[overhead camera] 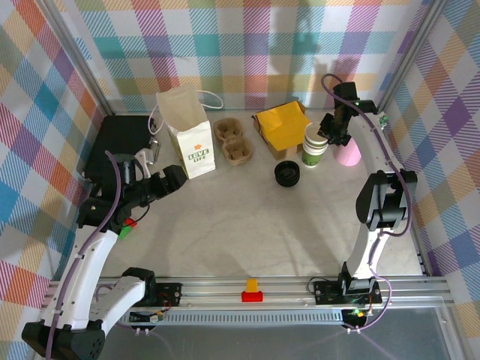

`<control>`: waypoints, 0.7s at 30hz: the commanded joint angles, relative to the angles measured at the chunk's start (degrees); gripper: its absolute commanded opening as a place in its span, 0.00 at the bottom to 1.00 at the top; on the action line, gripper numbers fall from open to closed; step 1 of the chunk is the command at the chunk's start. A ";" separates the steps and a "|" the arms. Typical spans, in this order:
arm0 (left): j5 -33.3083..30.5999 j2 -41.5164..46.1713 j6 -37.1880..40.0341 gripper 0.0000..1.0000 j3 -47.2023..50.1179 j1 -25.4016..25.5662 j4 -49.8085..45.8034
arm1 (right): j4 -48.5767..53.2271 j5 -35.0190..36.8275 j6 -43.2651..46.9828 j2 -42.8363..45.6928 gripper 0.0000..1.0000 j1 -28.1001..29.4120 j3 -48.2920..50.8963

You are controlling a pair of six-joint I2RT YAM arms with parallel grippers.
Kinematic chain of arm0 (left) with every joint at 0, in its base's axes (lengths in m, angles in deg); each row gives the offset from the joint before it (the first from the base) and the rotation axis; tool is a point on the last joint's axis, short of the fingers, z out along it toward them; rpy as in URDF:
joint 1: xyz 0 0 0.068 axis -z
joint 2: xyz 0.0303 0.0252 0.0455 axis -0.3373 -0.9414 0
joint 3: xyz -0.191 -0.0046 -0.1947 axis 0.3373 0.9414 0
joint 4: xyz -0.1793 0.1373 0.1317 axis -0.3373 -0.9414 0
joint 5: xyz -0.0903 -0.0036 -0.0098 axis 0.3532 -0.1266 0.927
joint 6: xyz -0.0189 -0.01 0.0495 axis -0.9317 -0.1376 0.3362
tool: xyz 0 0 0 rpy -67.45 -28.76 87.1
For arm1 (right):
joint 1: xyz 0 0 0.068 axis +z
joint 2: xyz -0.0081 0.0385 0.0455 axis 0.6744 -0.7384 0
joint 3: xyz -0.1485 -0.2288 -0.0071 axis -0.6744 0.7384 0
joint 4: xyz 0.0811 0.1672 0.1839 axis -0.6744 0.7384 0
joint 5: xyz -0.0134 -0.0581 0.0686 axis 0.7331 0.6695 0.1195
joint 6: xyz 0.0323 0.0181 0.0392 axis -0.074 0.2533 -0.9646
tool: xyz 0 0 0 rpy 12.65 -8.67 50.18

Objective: Pack the takeout coffee

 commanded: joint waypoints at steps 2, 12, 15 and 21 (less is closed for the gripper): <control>-0.59 0.81 1.30 0.87 -0.56 0.39 -1.52 | 1.68 1.39 1.21 -0.88 0.30 0.57 -2.05; -0.78 0.78 1.18 0.87 -0.19 0.48 -1.48 | 3.18 2.65 2.56 -0.62 0.12 0.72 -3.90; -0.81 0.87 1.17 0.87 -0.44 0.57 -1.69 | 4.24 3.22 3.14 -0.29 0.09 0.71 -5.30; -1.21 1.26 1.18 0.87 -1.28 0.57 -2.30 | 7.16 3.22 4.32 1.29 0.05 0.72 -9.92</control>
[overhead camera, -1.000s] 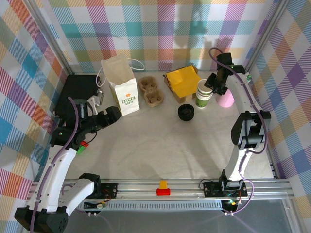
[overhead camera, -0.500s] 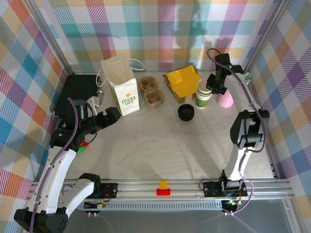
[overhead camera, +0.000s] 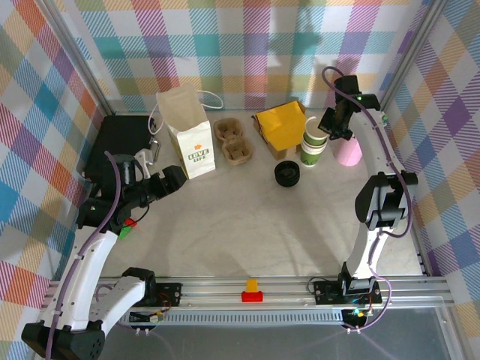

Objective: Pack the takeout coffee

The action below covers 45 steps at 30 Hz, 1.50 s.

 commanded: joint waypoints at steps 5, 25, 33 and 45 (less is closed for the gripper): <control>-1.03 1.17 1.20 0.87 -2.69 0.53 -2.61 | 6.78 -0.27 2.66 3.30 0.03 0.46 -8.76; -3.54 3.97 1.83 0.87 -4.20 0.53 -4.64 | 3.18 -0.42 3.45 23.16 0.03 23.37 9.61; -4.99 6.42 1.59 0.87 -2.77 0.54 -5.09 | -7.28 3.04 -1.69 30.08 0.02 33.79 29.08; -5.89 8.46 1.29 0.87 -0.52 0.53 -5.70 | -16.28 5.46 -7.15 25.60 0.02 42.89 40.95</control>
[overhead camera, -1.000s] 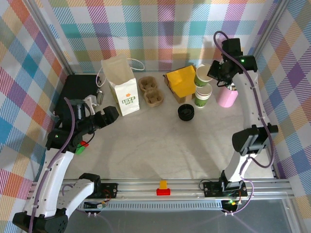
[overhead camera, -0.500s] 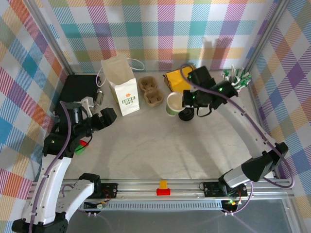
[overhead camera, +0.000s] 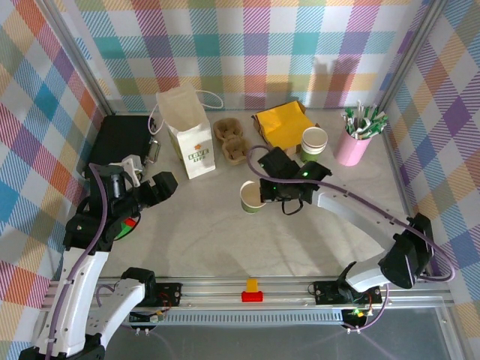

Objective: Pack the takeout coffee

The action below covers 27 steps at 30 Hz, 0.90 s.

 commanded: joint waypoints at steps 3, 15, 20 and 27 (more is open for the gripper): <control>-0.79 1.62 0.31 0.87 1.43 0.53 -0.67 | -3.94 1.64 -2.61 -3.68 0.02 2.35 1.77; -1.48 1.90 0.29 0.87 2.35 0.53 -0.67 | -4.51 2.25 -4.18 -7.36 0.02 5.14 3.70; -1.34 1.55 0.47 0.87 2.18 0.53 -0.50 | -4.40 2.34 -4.60 -7.81 0.05 5.45 4.28; -1.22 1.19 0.26 0.87 2.02 0.53 -0.23 | -3.22 2.75 -4.41 -7.45 0.27 5.53 3.45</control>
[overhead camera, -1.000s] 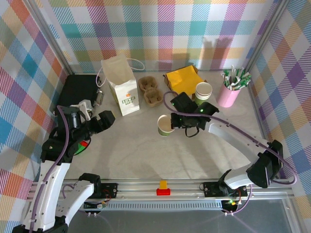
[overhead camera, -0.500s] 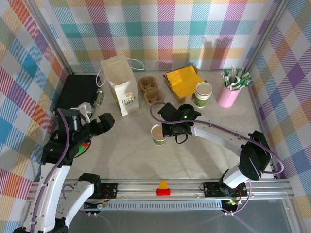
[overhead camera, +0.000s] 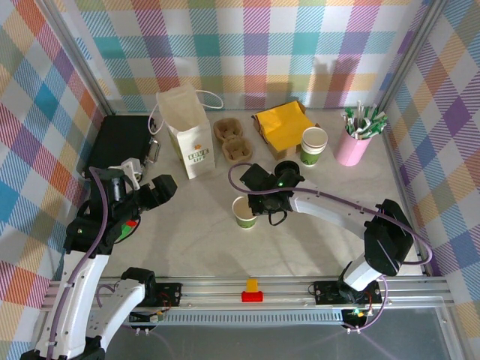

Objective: Pack the takeout coffee

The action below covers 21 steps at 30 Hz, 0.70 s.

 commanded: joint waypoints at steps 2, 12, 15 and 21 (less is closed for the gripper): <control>-0.45 -0.12 0.24 0.87 0.19 0.53 -0.28 | 2.21 1.95 0.01 0.24 0.32 0.44 -1.52; -0.98 -0.03 0.50 0.87 -1.57 0.53 -1.16 | 9.80 9.62 4.72 1.84 0.41 0.31 -10.47; -0.98 0.19 0.59 0.87 -2.03 0.53 -1.33 | 11.78 12.61 6.30 1.11 0.43 -1.17 -13.30; -1.07 0.57 0.69 0.87 -2.19 0.53 -1.77 | 11.71 11.62 6.64 0.52 0.44 -9.01 -14.35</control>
